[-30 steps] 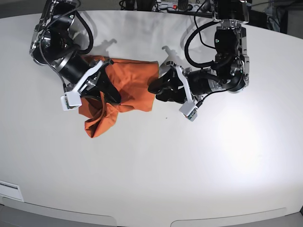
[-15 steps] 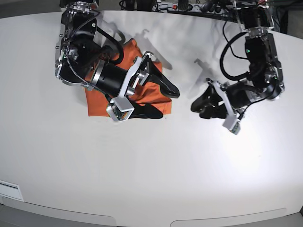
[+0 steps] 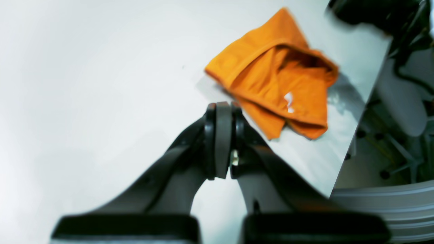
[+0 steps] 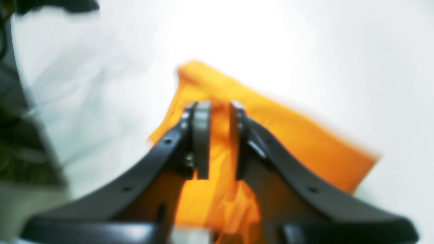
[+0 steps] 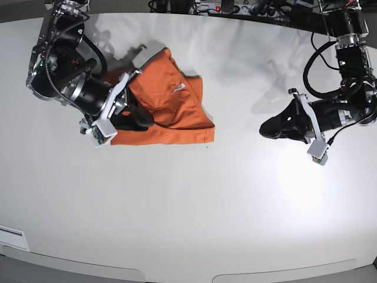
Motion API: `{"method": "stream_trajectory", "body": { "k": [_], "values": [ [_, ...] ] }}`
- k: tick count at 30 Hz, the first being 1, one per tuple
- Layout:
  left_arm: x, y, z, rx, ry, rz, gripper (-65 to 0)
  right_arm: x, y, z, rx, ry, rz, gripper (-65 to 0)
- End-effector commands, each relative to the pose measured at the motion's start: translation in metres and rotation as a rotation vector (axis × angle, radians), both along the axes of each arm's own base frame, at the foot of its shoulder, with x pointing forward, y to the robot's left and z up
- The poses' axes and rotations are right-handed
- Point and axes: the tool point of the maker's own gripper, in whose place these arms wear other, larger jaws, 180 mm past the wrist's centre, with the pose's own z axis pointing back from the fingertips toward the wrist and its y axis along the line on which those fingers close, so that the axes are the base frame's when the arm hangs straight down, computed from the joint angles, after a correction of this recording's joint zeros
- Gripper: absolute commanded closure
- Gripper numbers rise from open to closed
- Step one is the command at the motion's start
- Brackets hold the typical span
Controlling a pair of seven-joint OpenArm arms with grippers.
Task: Fold the T-shirt properly
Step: 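Open the left gripper and withdraw it while the right gripper holds the bundle, then press and flatten the folded shirt with the right gripper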
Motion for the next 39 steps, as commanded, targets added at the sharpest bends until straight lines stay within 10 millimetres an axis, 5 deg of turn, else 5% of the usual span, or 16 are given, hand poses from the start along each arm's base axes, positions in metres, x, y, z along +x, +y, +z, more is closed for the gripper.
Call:
{"method": "stream_trajectory", "body": {
  "k": [1, 4, 7, 11, 24, 27, 32, 39],
  "values": [
    [0.004, 0.001, 0.015, -0.006, -0.06, -0.014, 0.0, -0.006, 0.007, 0.015, 0.074, -0.025, 0.035, -22.1],
    [0.005, 0.001, 0.015, -0.001, -0.064, -0.012, 0.0, -0.034, 0.02, 0.025, 0.178, 0.012, 0.098, -35.4],
    [0.005, 0.002, 0.013, 0.006, -0.063, -0.009, 0.0, -0.061, 0.03, 0.02, 0.161, 0.056, 0.142, -36.2],
    [0.005, 0.002, 0.014, 0.002, -0.065, -0.008, 0.0, -0.084, 0.044, -0.012, 0.041, 0.133, 0.182, -36.2],
    [0.005, 0.004, 0.014, 0.015, -0.063, -0.009, 0.0, -0.081, 0.054, -0.055, -0.302, -0.008, 0.184, -35.3],
    [0.005, 0.005, 0.014, 0.016, -0.063, -0.008, 0.0, -0.082, 0.05, -0.064, -0.316, 0.008, 0.186, -25.6],
    [0.005, 0.005, 0.014, 0.016, -0.063, -0.008, 0.0, -0.078, 0.053, -0.059, -0.293, -0.014, 0.183, -0.2],
    [0.005, 0.005, 0.014, 0.017, -0.063, -0.008, 0.0, -0.058, 0.062, -0.037, -0.22, -0.111, 0.164, 0.0]
  ]
}}
